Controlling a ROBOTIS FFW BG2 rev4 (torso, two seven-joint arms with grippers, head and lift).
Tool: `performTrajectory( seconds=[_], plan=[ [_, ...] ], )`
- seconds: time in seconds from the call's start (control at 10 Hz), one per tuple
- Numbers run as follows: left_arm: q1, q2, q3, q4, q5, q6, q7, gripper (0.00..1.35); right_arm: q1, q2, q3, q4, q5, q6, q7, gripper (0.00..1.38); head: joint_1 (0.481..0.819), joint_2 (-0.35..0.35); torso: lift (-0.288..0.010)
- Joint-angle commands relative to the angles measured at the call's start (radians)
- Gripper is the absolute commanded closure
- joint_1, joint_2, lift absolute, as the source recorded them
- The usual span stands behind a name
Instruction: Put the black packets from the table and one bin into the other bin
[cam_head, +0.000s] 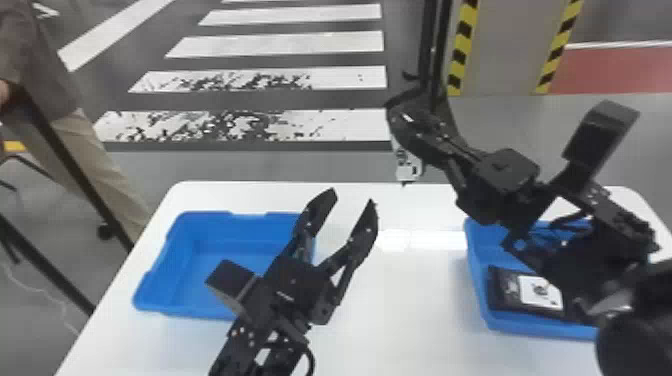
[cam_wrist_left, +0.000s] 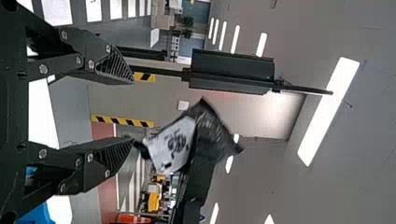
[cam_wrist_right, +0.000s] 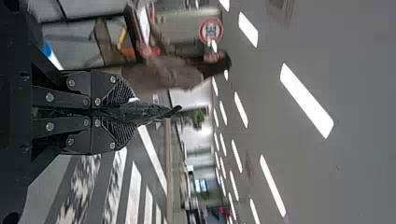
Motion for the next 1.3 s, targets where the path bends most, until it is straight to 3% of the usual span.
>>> performTrajectory(
  seconds=[0.0, 0.2, 0.4, 0.5, 0.6, 0.7, 0.8, 0.9, 1.1, 1.2],
  plan=[
    [0.007, -0.003, 0.009, 0.0, 0.005, 0.001, 0.0, 0.15, 0.067, 0.016, -0.154, 0.074, 0.067, -0.03, -0.006, 1.2, 0.655, 0.04, -0.11],
    [0.017, -0.007, 0.025, 0.0, 0.005, 0.001, -0.002, 0.15, 0.136, 0.021, -0.288, 0.128, 0.156, -0.03, -0.009, 1.19, 0.685, -0.092, -0.11],
    [0.02, -0.009, 0.027, 0.0, 0.005, 0.006, -0.006, 0.15, 0.163, 0.022, -0.324, 0.155, 0.198, -0.008, -0.009, 1.09, 0.695, -0.16, -0.11],
    [0.022, -0.009, 0.029, 0.0, 0.005, 0.01, -0.006, 0.15, 0.168, 0.021, -0.326, 0.162, 0.22, 0.007, -0.006, 0.83, 0.695, -0.181, -0.11],
    [0.024, -0.012, 0.033, 0.0, 0.005, 0.008, -0.006, 0.15, 0.202, 0.025, -0.336, 0.132, 0.226, -0.003, -0.006, 0.44, 0.695, -0.192, -0.11],
    [0.032, -0.016, 0.051, 0.0, 0.003, 0.01, -0.006, 0.15, 0.266, 0.05, -0.38, 0.074, 0.246, -0.037, -0.026, 0.13, 0.695, -0.194, -0.11],
    [0.044, -0.027, 0.077, 0.0, 0.003, 0.003, -0.006, 0.15, 0.352, 0.084, -0.426, -0.022, 0.282, -0.081, -0.079, 0.07, 0.695, -0.199, -0.11],
    [0.059, -0.036, 0.107, -0.002, 0.003, -0.009, -0.006, 0.15, 0.403, 0.101, -0.448, -0.074, 0.288, -0.14, -0.107, 0.13, 0.695, -0.22, -0.11],
    [0.103, -0.045, 0.143, -0.022, 0.023, 0.003, 0.011, 0.15, 0.516, 0.104, -0.438, -0.155, 0.304, -0.265, -0.155, 0.15, 0.695, -0.223, -0.11],
    [0.154, -0.044, 0.147, -0.071, 0.027, 0.01, 0.063, 0.15, 0.565, 0.113, -0.438, -0.157, 0.294, -0.319, -0.162, 0.15, 0.695, -0.207, -0.11]
  ],
)
